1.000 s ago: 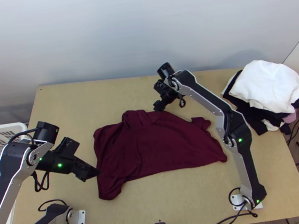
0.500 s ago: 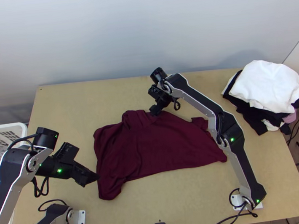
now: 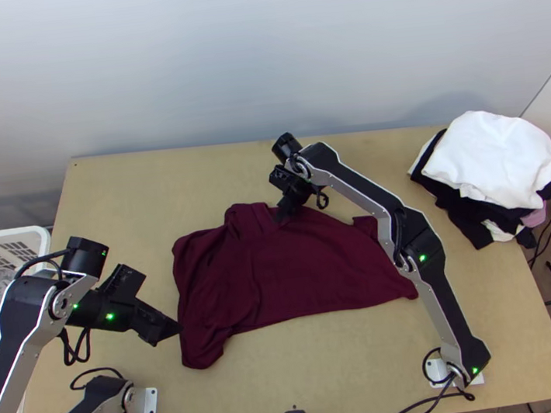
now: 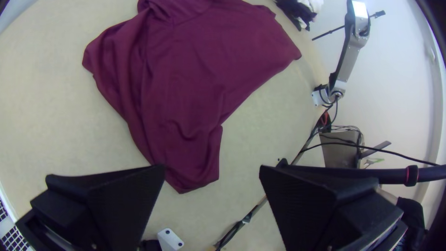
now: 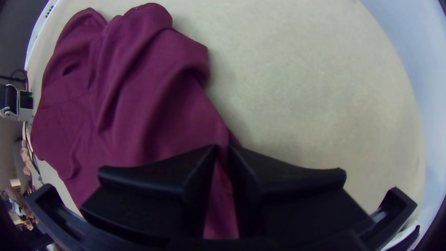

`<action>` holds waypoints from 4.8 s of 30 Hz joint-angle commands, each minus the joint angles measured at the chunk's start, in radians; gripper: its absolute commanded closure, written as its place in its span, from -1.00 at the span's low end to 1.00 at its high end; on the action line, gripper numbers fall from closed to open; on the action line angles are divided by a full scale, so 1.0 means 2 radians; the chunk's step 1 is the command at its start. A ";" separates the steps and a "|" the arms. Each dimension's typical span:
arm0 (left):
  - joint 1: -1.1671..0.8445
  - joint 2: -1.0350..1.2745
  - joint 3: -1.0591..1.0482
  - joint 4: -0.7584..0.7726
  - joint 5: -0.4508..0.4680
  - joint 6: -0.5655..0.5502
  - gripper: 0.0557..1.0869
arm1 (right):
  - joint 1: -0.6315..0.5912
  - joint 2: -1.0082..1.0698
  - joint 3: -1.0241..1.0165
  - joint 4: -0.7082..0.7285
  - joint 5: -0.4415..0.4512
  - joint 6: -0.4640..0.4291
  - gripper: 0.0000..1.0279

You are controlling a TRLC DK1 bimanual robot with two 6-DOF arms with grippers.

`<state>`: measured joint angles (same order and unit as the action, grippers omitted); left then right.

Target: Fold the t-shirt

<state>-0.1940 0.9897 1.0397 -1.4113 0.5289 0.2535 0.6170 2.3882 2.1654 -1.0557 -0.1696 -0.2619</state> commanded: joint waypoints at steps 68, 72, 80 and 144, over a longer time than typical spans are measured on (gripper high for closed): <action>-0.322 0.260 0.029 0.144 -0.212 -0.072 -0.90 | -0.158 -0.136 0.035 -0.014 0.043 0.006 0.94; -0.347 0.273 0.030 0.144 -0.197 -0.068 -0.89 | -0.164 -0.134 0.034 -0.014 0.045 0.003 0.94; -0.371 0.310 0.046 0.144 -0.205 -0.069 -0.89 | -0.207 -0.125 0.038 -0.002 0.055 0.002 0.94; -0.336 0.396 0.108 0.175 -0.225 -0.075 -0.44 | -0.262 -0.116 0.023 0.013 0.056 -0.042 0.94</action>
<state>-0.8562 1.7718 1.2724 -1.0855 0.0879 0.1040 0.0967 2.1551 2.2108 -1.0290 -0.0570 -0.3416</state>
